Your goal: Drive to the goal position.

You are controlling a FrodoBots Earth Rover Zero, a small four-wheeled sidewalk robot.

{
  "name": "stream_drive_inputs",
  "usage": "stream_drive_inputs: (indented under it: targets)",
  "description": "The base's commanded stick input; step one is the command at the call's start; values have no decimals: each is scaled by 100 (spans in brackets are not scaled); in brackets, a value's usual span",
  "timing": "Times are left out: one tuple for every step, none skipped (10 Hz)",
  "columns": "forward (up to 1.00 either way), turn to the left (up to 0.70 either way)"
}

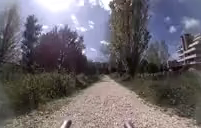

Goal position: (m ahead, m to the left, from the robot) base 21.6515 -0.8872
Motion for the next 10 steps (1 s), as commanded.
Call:
stream_drive_inputs:
  targets:
    - [85,0]
    - [85,-34]
    - [85,-25]
    - [85,0]
    - [85,0]
    - [85,0]
    - [85,-16]
    - [85,-33]
    - [85,-9]
    - [85,0]
